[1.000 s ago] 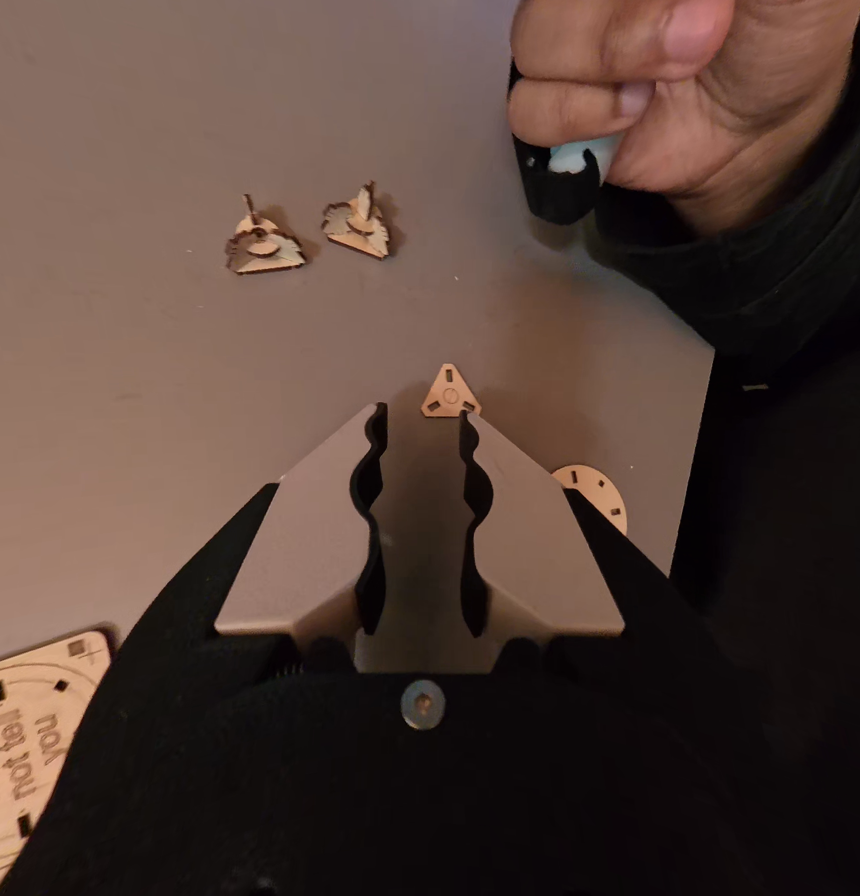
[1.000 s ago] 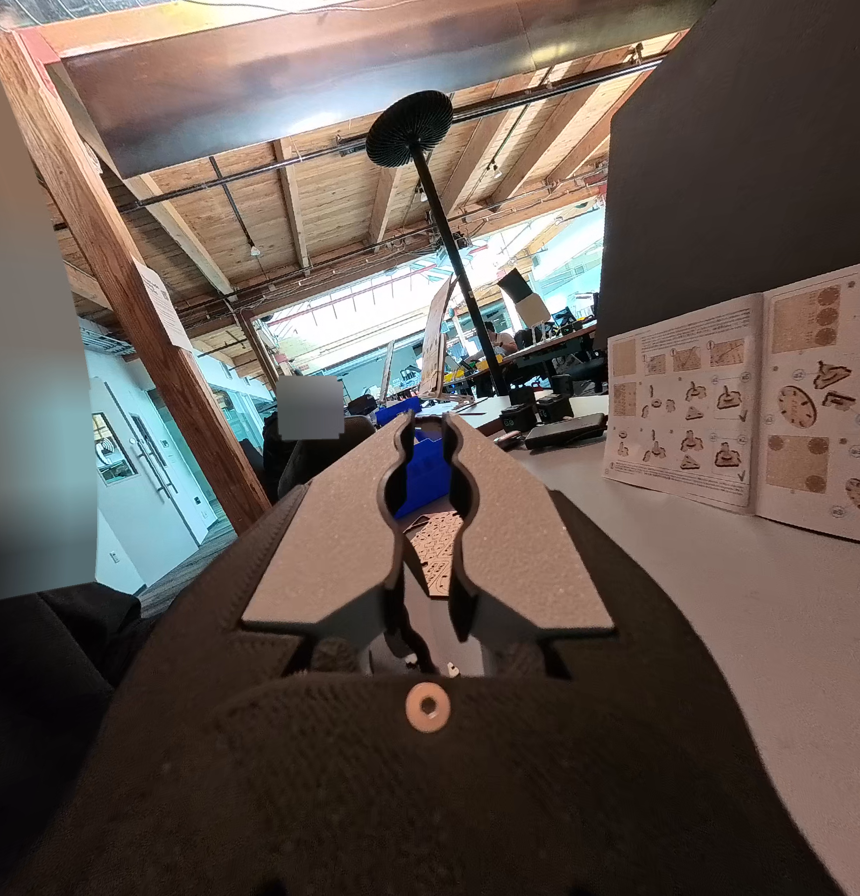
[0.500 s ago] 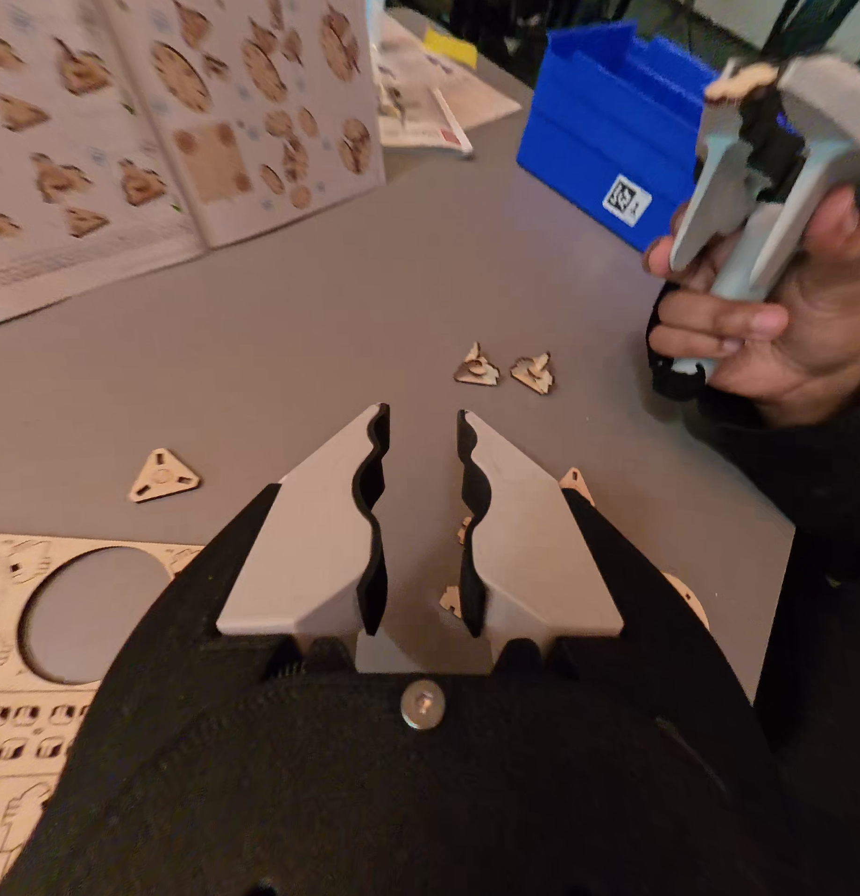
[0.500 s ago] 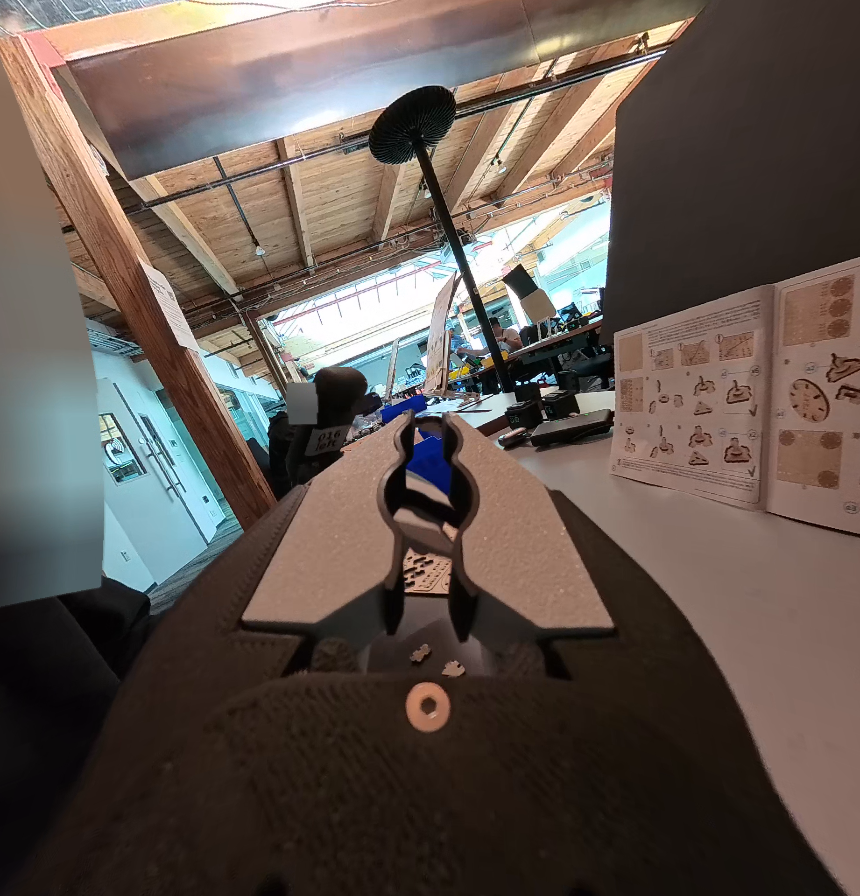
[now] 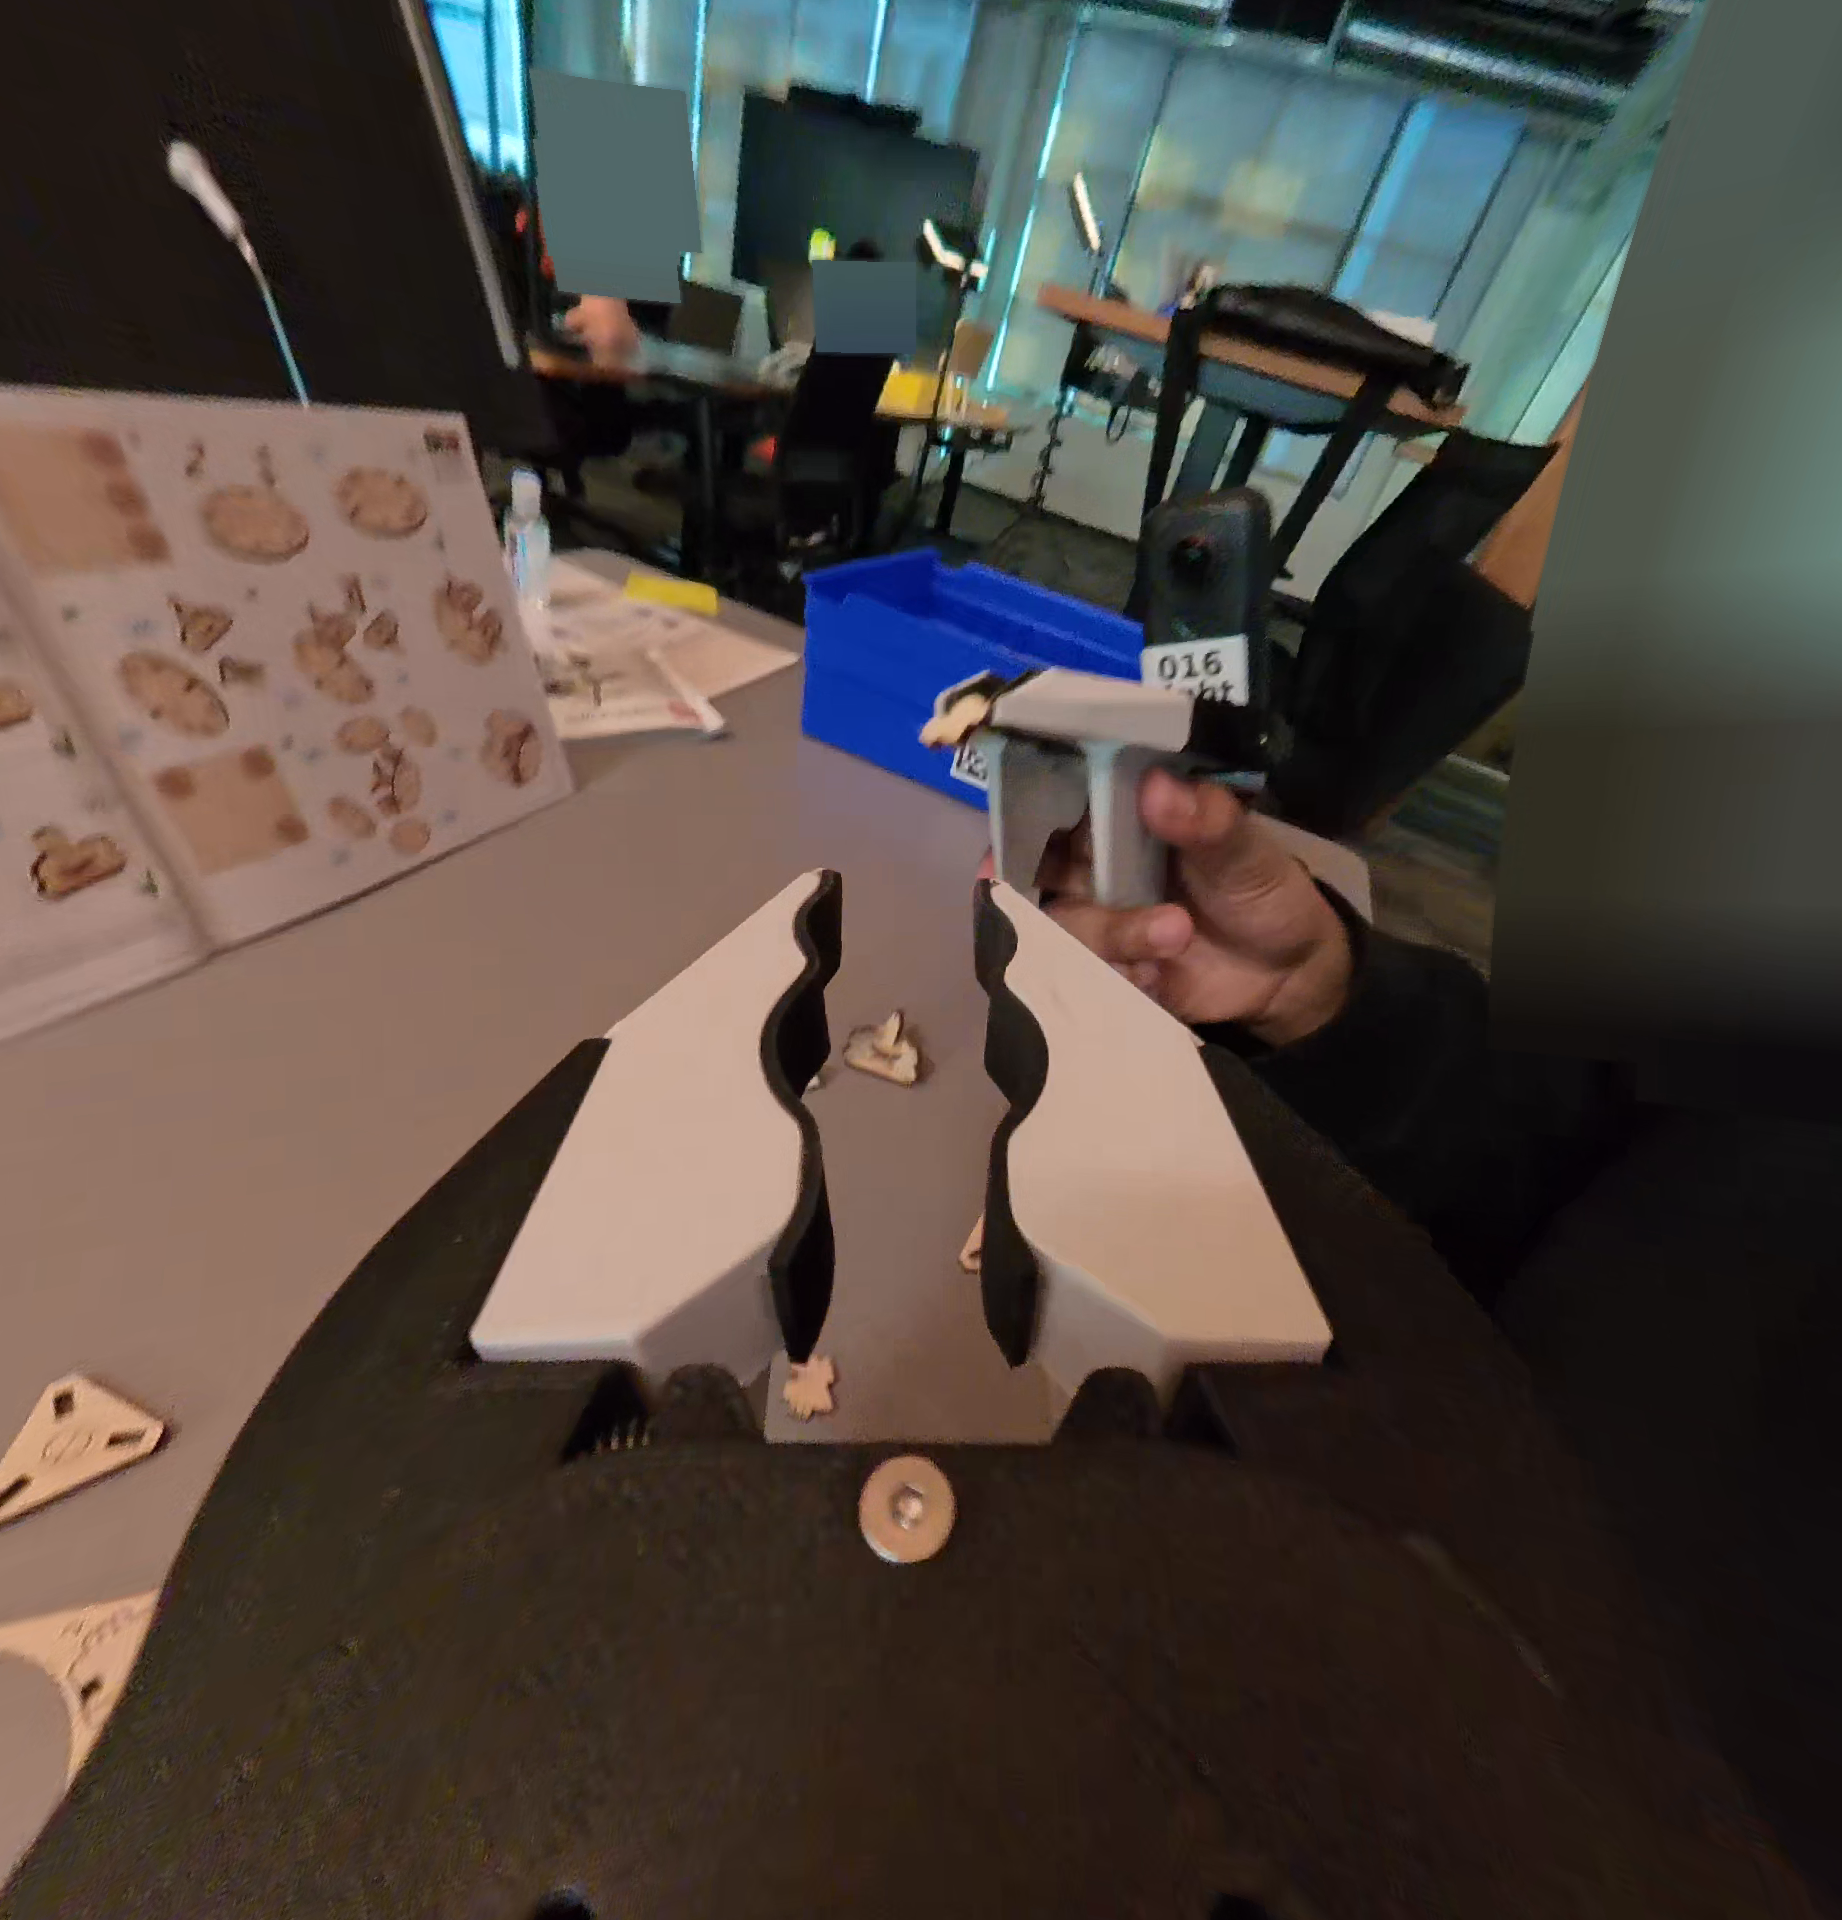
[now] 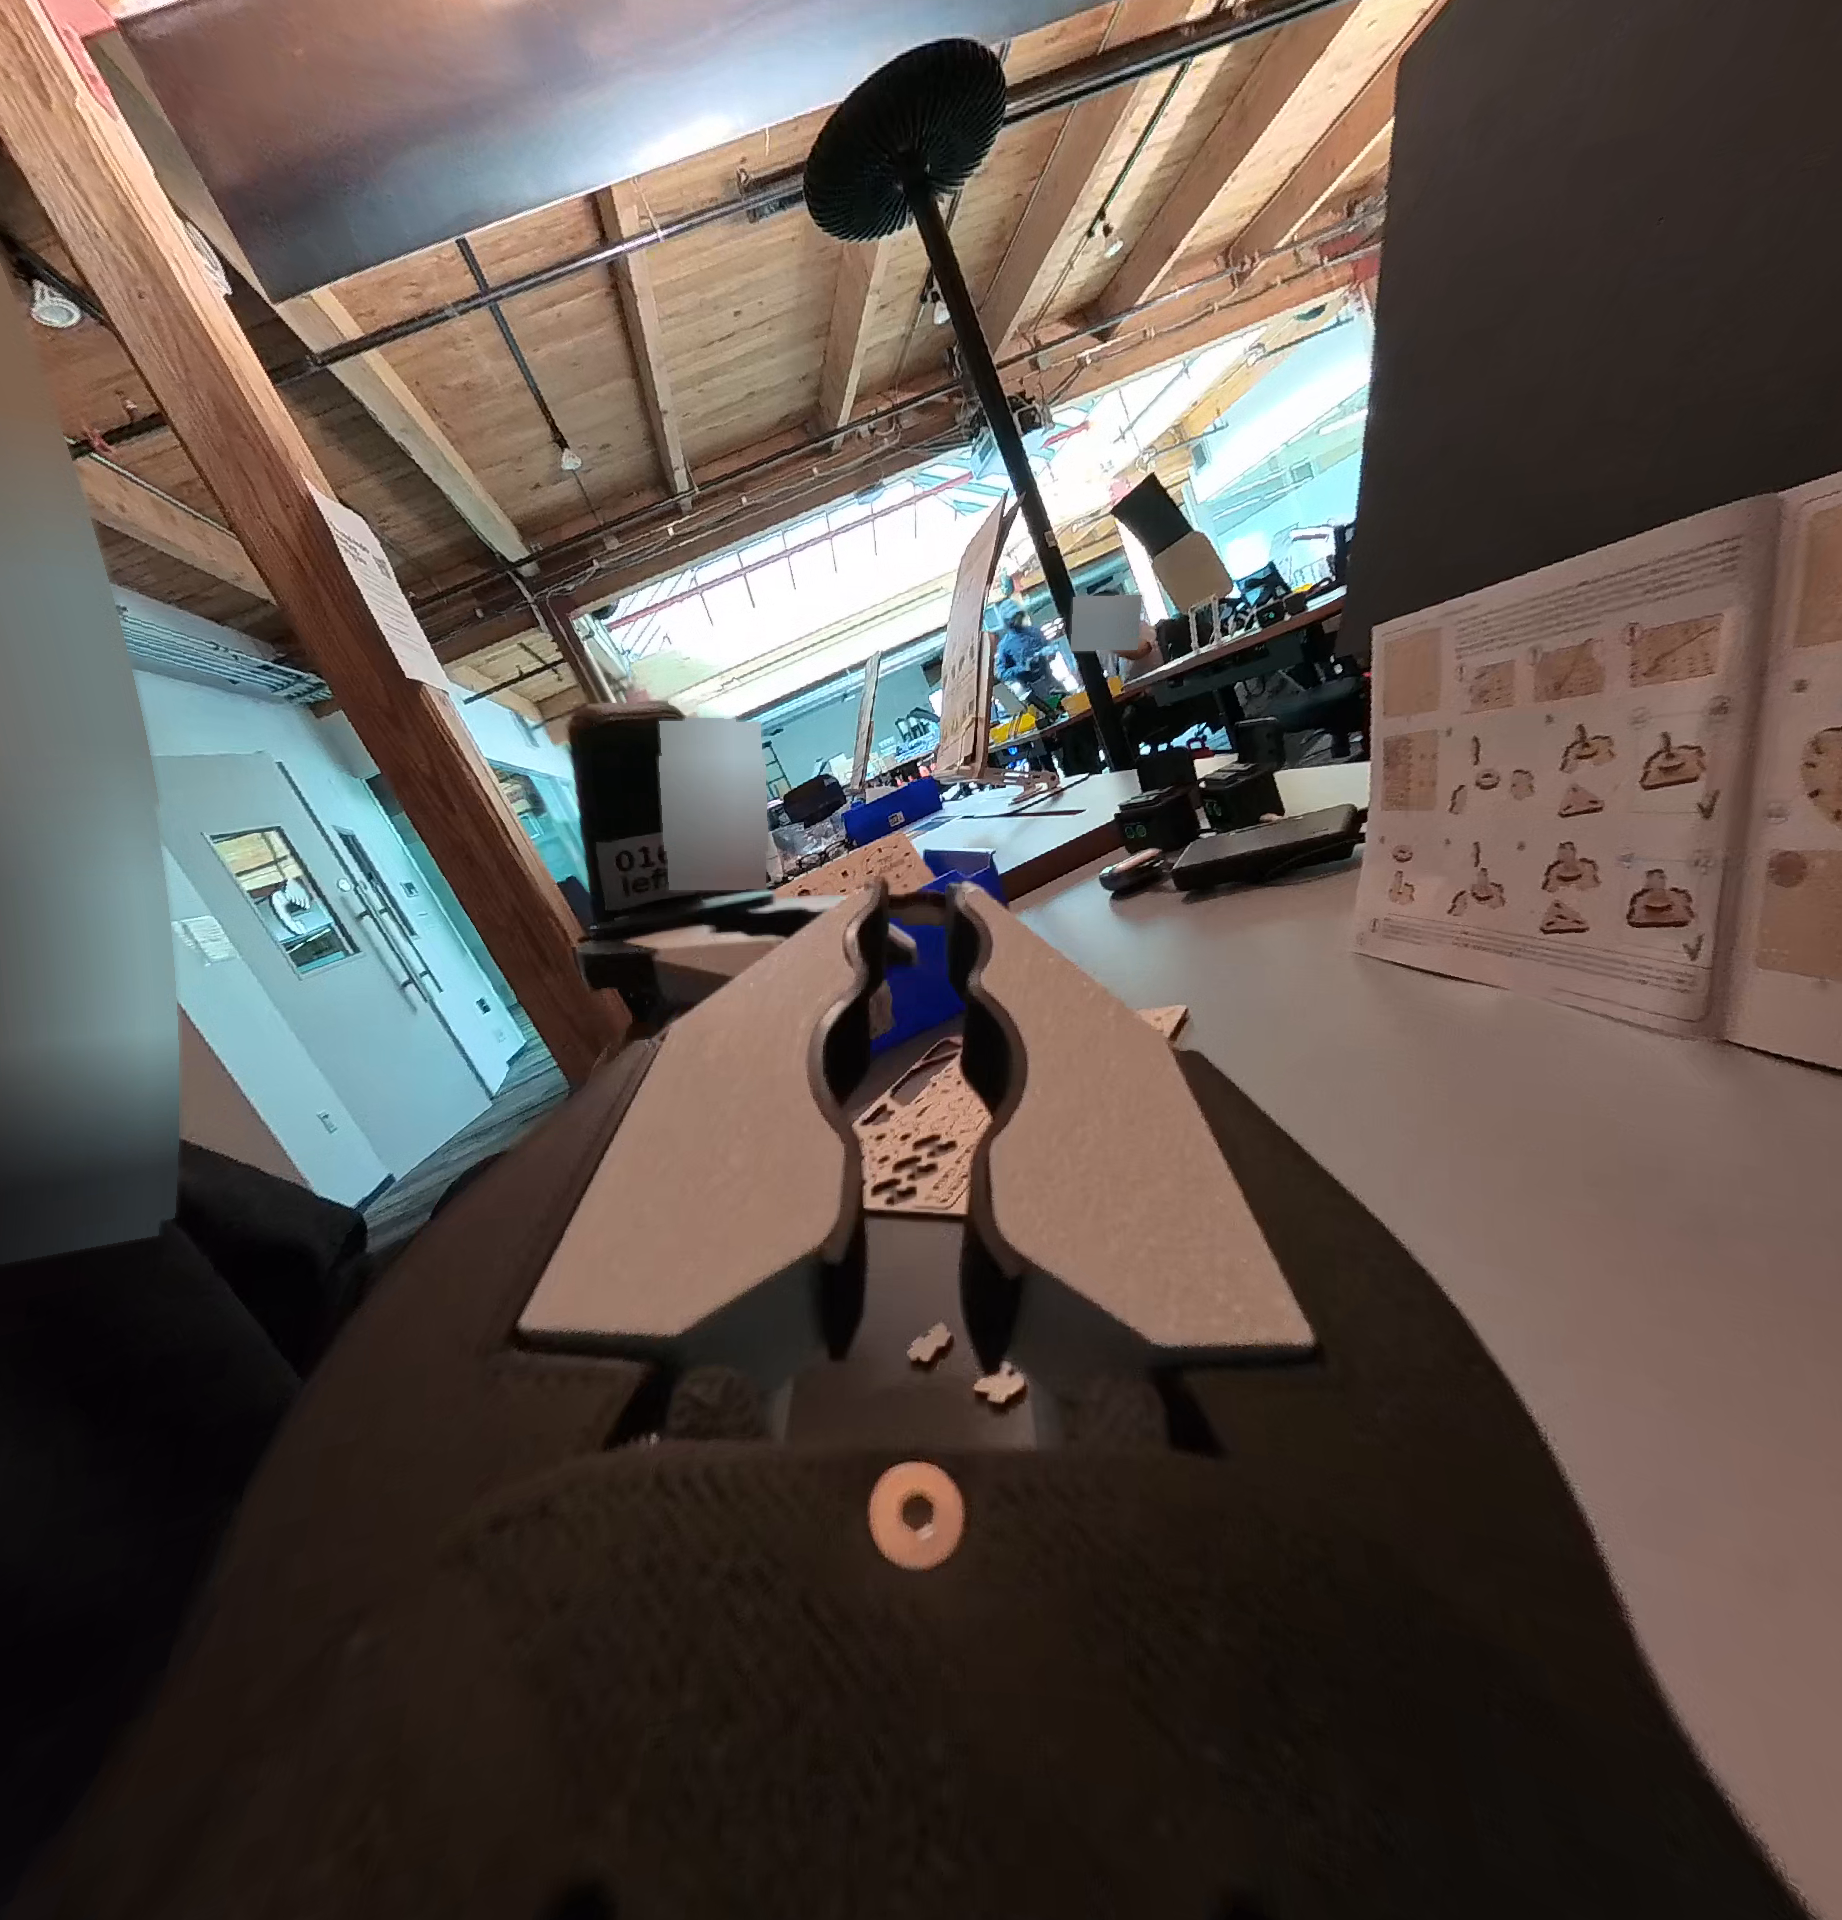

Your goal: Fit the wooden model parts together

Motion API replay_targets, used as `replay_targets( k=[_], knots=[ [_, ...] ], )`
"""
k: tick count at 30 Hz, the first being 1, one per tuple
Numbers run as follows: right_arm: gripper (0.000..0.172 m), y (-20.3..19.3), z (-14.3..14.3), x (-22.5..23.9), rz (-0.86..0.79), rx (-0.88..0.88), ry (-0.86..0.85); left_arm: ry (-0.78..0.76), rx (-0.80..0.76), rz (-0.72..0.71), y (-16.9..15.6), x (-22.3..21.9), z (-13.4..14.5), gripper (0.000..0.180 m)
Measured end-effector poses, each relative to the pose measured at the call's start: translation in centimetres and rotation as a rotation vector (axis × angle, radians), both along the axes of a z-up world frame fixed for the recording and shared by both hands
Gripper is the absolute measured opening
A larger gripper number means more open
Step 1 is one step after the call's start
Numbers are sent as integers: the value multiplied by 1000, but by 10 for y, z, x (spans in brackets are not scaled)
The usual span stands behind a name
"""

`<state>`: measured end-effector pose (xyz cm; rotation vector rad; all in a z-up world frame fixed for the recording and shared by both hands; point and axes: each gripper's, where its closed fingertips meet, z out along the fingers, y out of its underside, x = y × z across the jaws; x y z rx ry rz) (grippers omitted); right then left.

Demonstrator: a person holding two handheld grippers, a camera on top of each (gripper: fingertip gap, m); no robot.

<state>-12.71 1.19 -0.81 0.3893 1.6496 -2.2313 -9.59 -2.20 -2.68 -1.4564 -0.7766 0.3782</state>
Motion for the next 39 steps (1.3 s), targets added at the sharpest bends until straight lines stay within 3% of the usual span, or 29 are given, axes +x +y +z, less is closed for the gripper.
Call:
replay_targets(
  k=[4,8,14,21,27,33,39],
  knots=[
    [8,-11,-10,13,90,54,-18,101,-53,20,10,4,8,25],
    [8,-16,-10,31,202,43,-43,117,-184,45,17,3,-4,25],
    [8,-18,-11,36,191,70,31,176,-174,14,25,10,4,4],
    [8,-18,-10,38,195,66,45,171,-194,18,25,10,2,5],
    [8,-12,3,38,125,16,148,121,-102,7,21,10,7,7],
    [7,-12,9,51,18,14,400,42,122,-141,27,22,20,4],
    [8,-12,12,59,-120,9,629,11,186,-205,27,27,23,1]
  ],
)
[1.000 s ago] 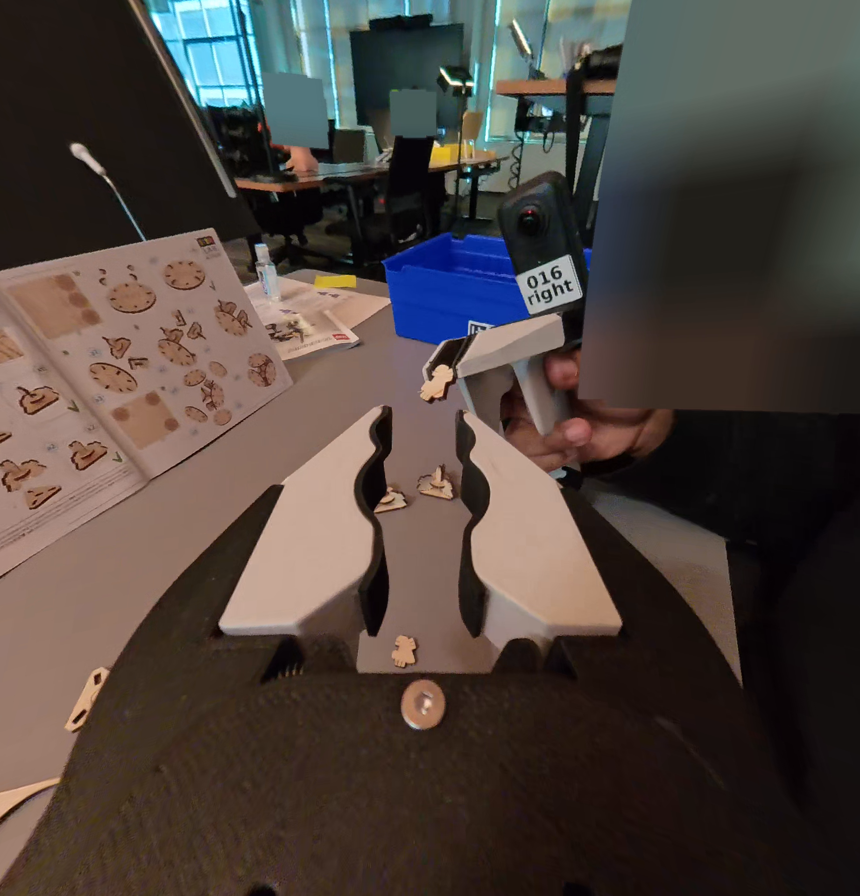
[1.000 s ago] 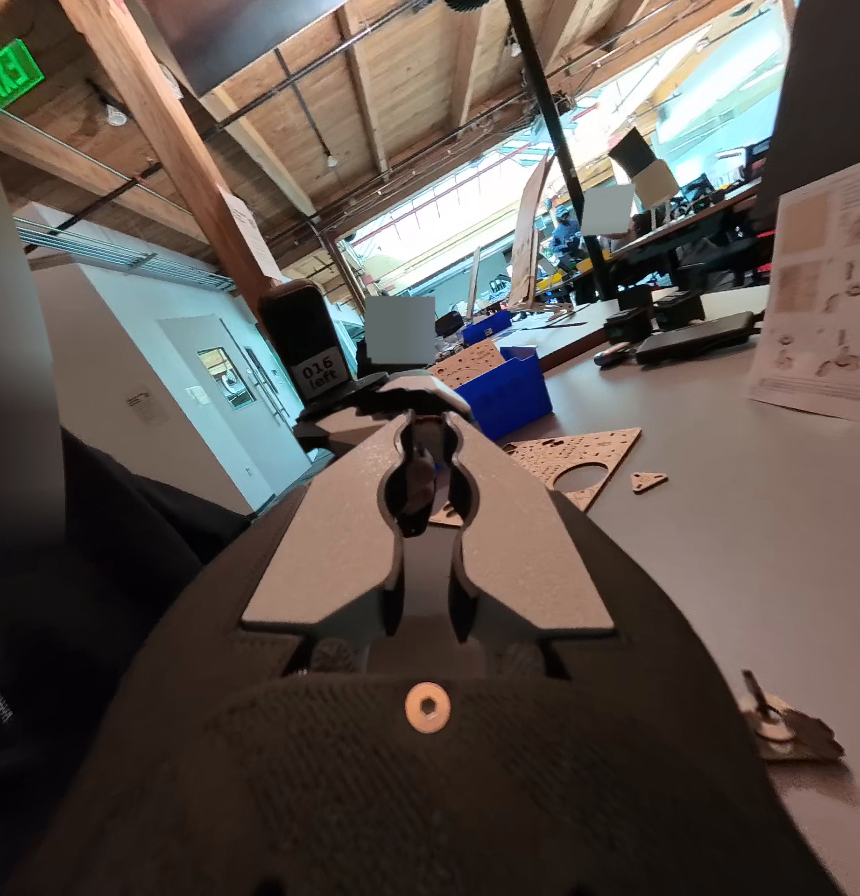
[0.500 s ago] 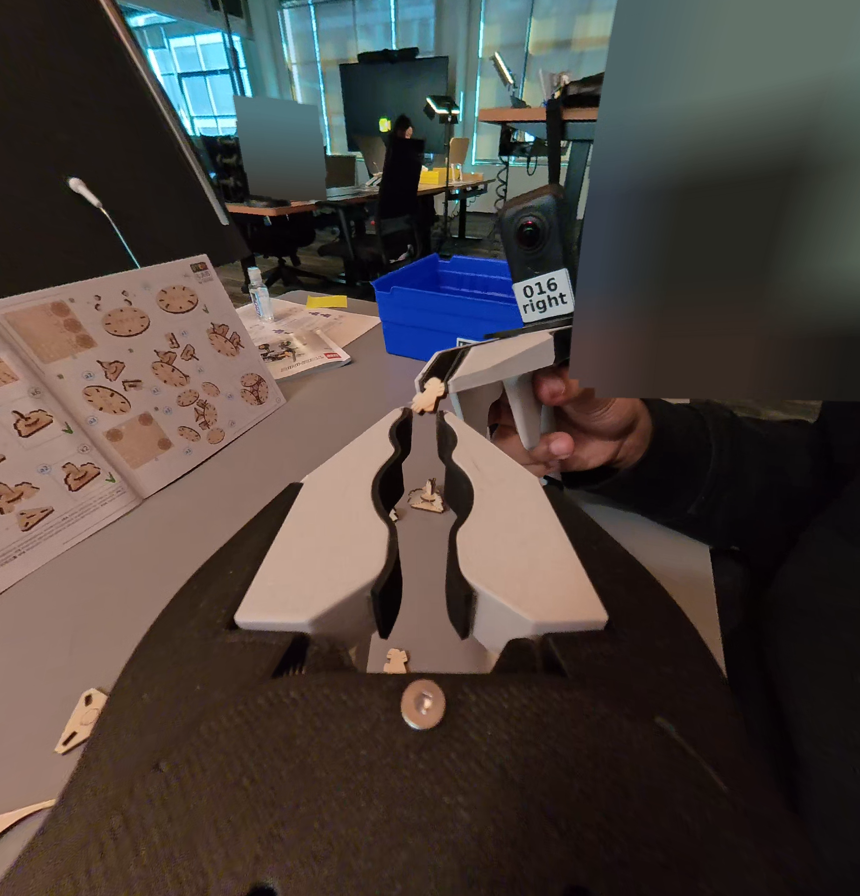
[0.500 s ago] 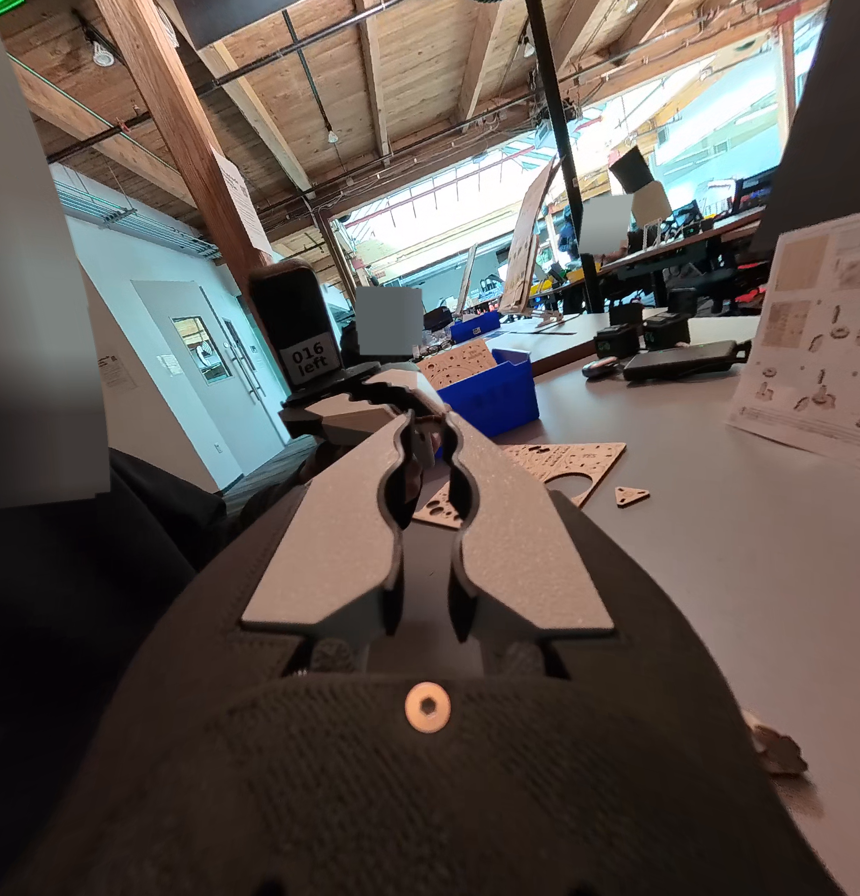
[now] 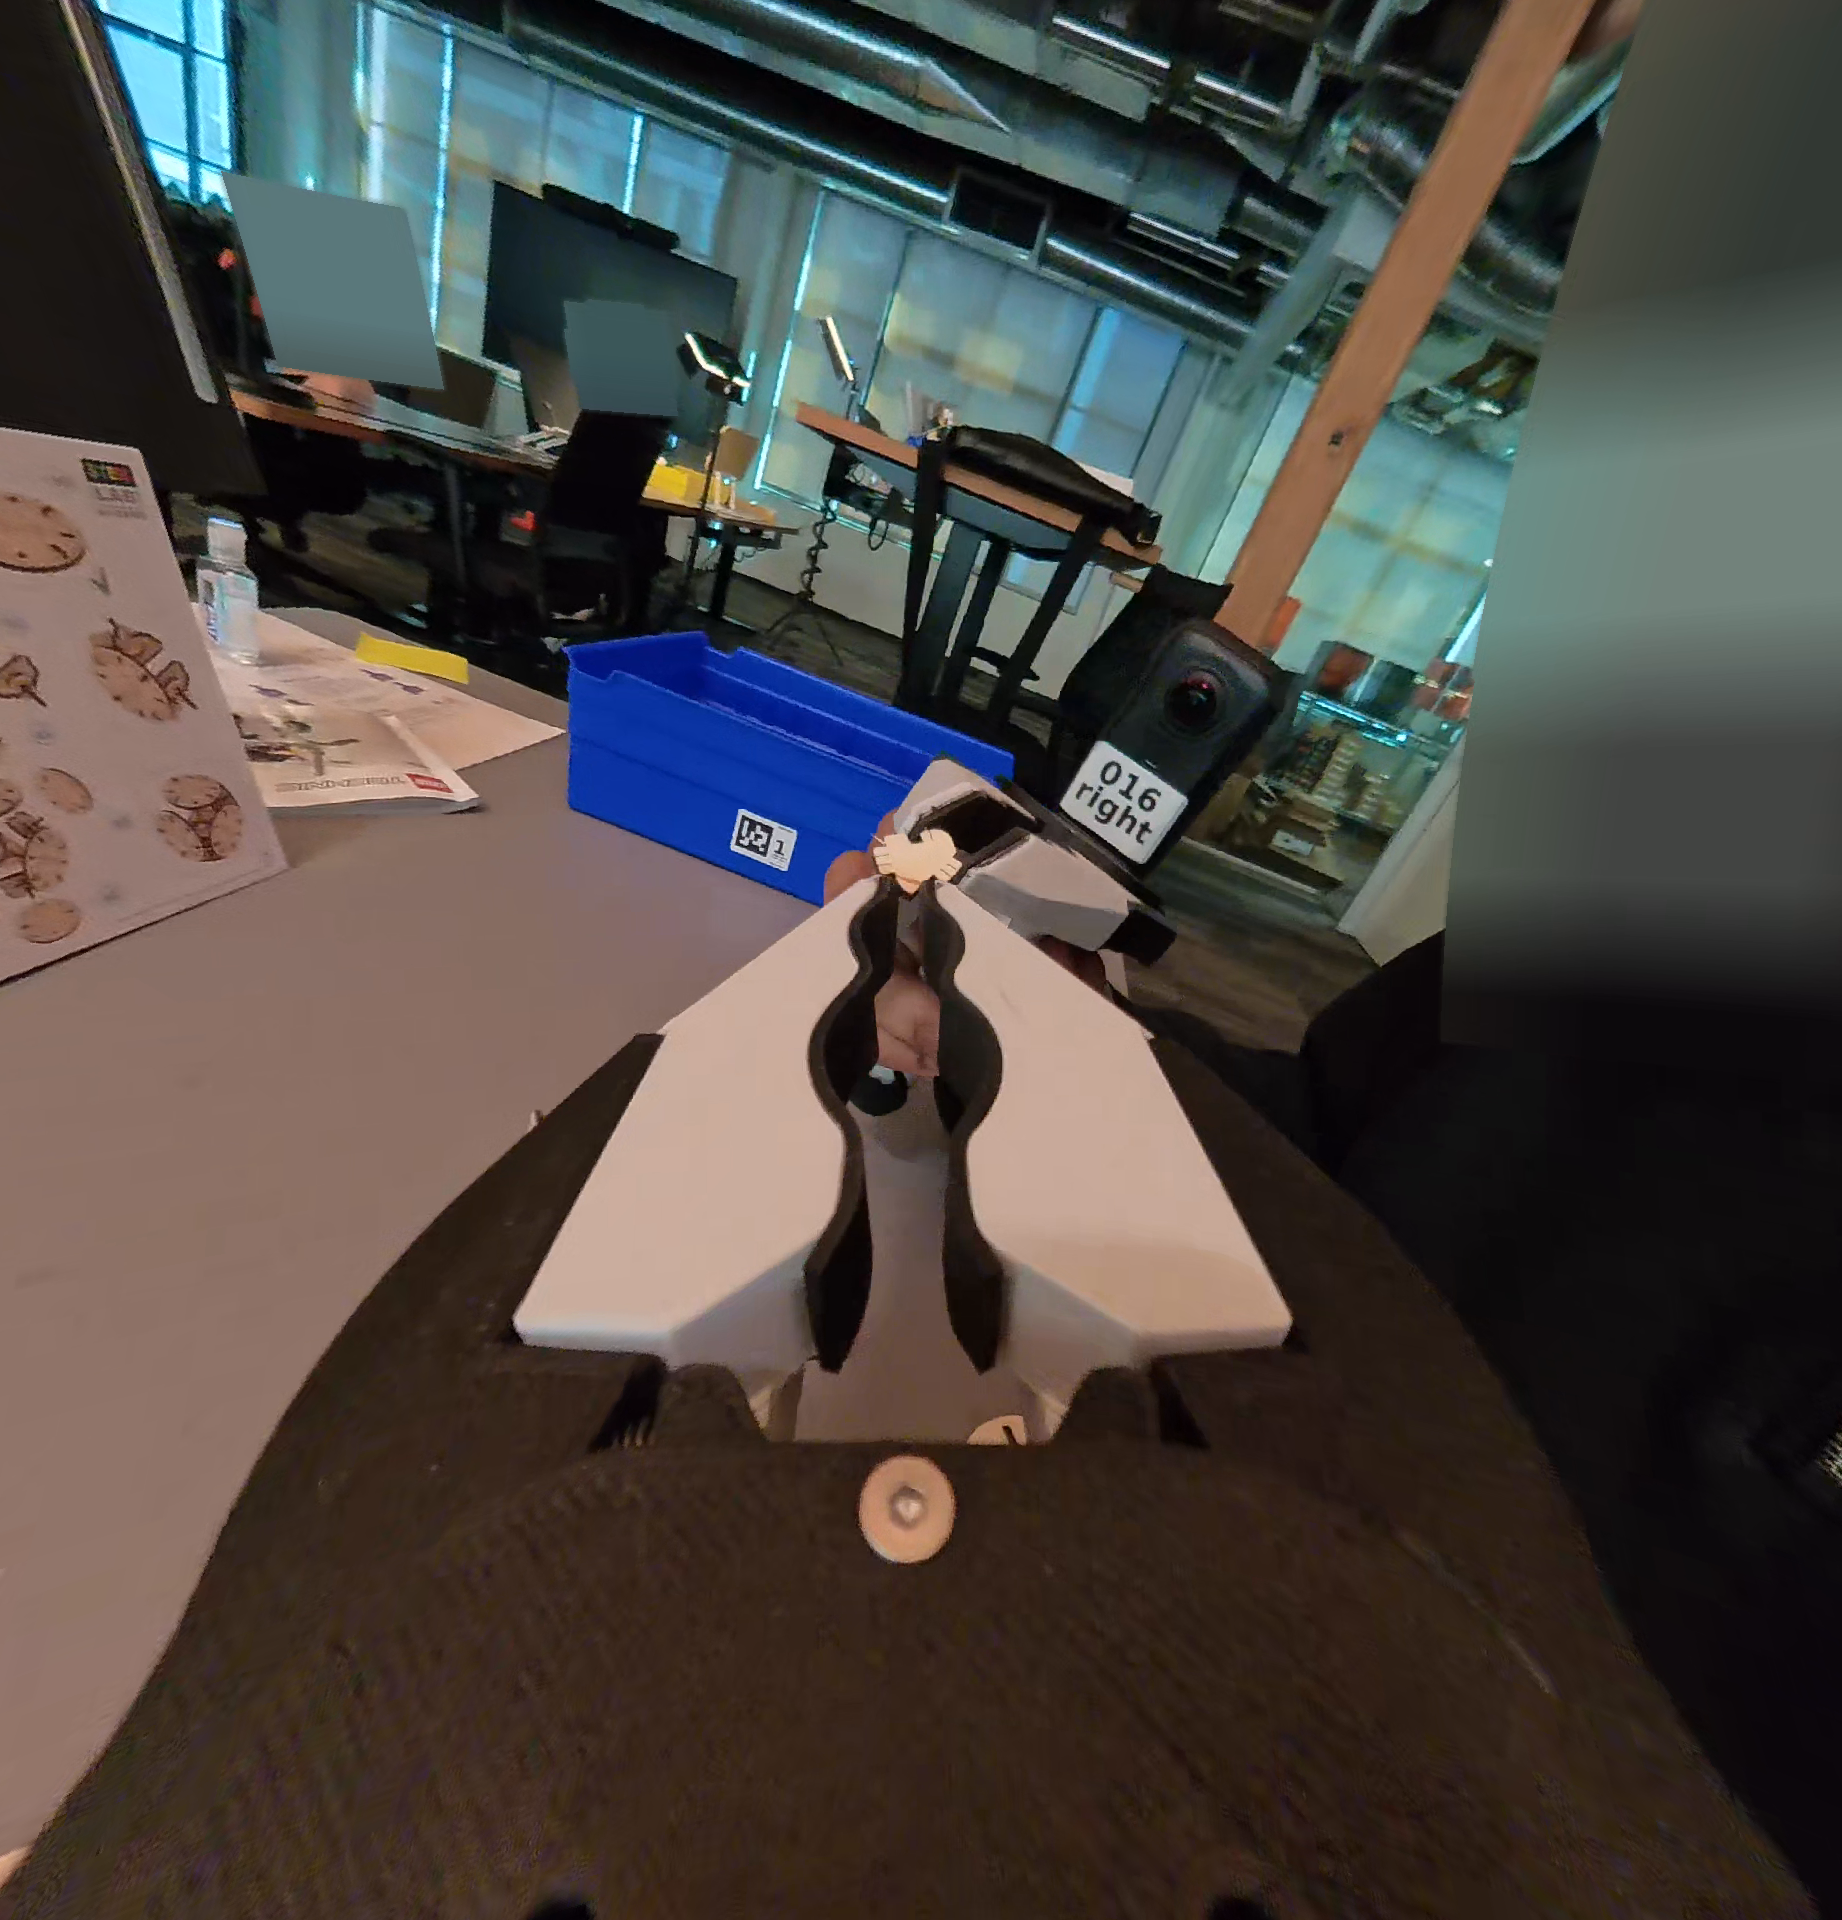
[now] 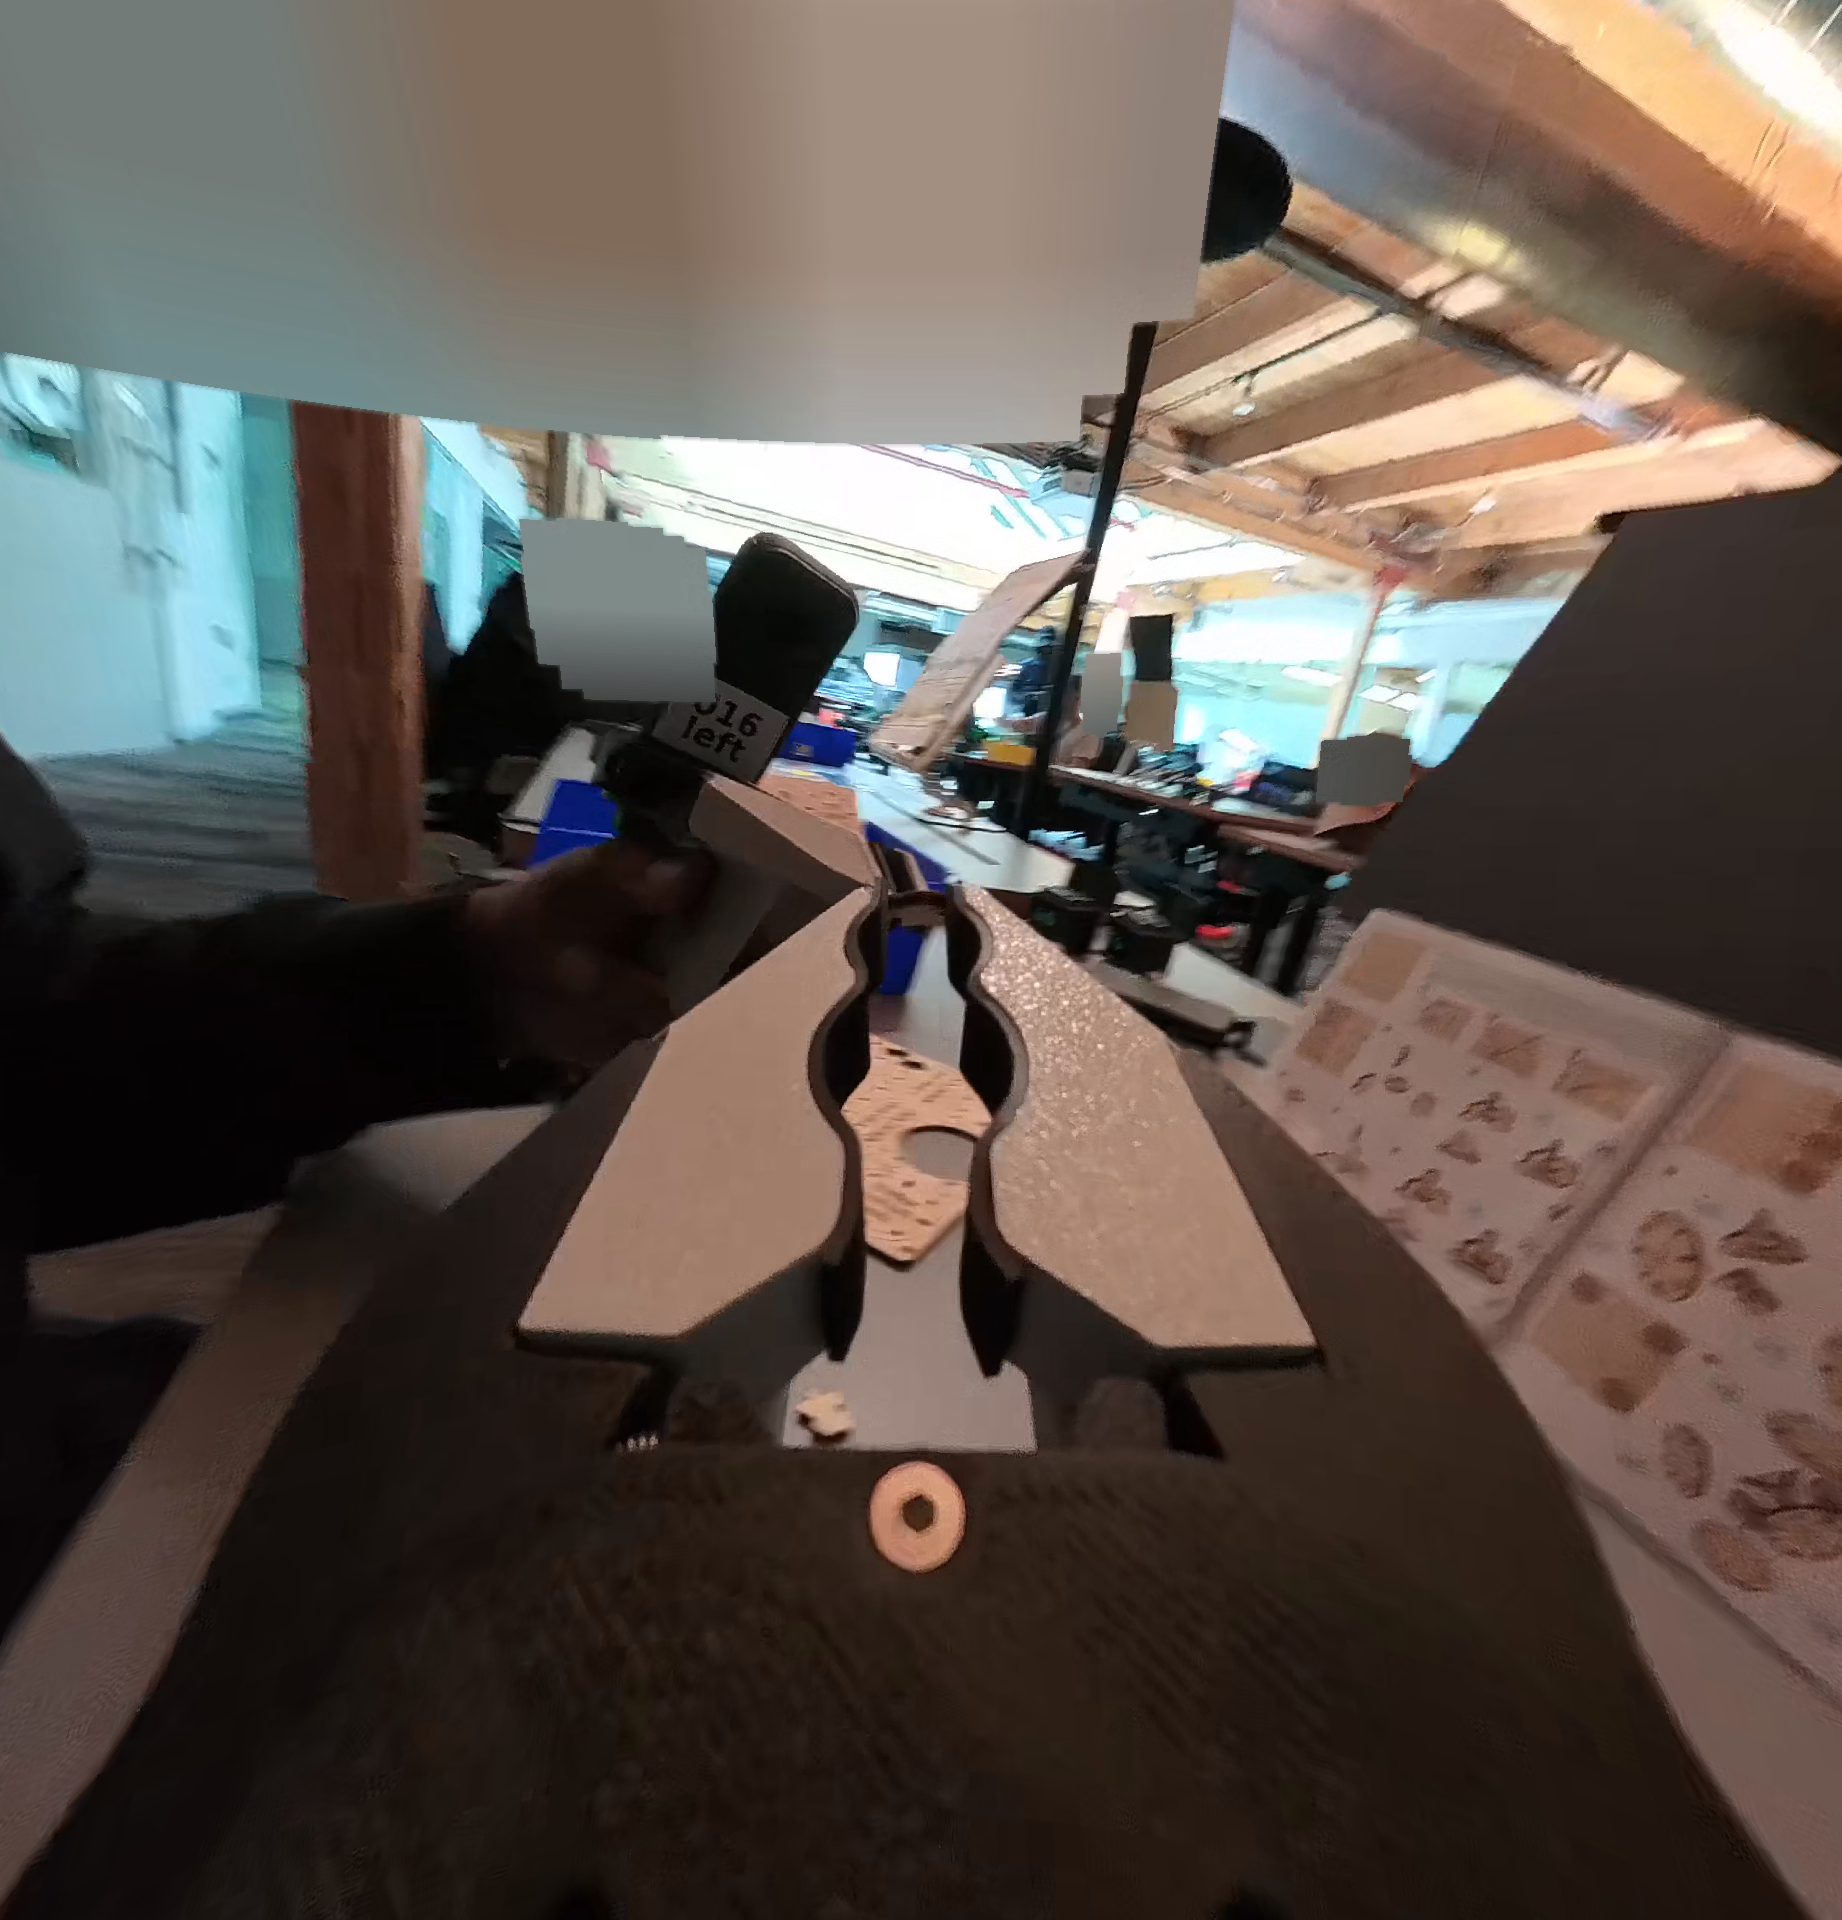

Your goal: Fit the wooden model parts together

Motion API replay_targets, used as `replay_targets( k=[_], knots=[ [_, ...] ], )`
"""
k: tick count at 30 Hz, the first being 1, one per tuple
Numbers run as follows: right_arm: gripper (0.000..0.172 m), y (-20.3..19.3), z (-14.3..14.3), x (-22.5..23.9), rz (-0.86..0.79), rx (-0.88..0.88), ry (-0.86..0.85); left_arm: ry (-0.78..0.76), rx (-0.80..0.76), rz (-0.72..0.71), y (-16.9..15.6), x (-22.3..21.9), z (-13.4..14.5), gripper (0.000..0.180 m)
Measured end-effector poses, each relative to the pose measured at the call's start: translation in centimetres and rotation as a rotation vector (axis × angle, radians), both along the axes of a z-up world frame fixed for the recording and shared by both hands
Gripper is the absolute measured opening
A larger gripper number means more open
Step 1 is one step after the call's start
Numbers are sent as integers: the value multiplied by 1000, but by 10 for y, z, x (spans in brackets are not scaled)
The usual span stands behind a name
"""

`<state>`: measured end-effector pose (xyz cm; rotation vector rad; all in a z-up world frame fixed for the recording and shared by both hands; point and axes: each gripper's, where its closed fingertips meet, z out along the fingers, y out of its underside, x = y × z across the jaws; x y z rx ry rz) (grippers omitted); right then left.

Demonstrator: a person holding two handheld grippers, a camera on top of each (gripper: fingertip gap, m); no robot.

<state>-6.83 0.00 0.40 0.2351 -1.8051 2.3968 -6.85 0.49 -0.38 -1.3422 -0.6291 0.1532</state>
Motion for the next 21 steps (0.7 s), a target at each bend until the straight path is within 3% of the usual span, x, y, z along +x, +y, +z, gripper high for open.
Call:
replay_targets(
  k=[21],
  knots=[
    [9,-1,-2,0,15,-5,-38,41,-10,17,-5,0,2,0]
  ],
)
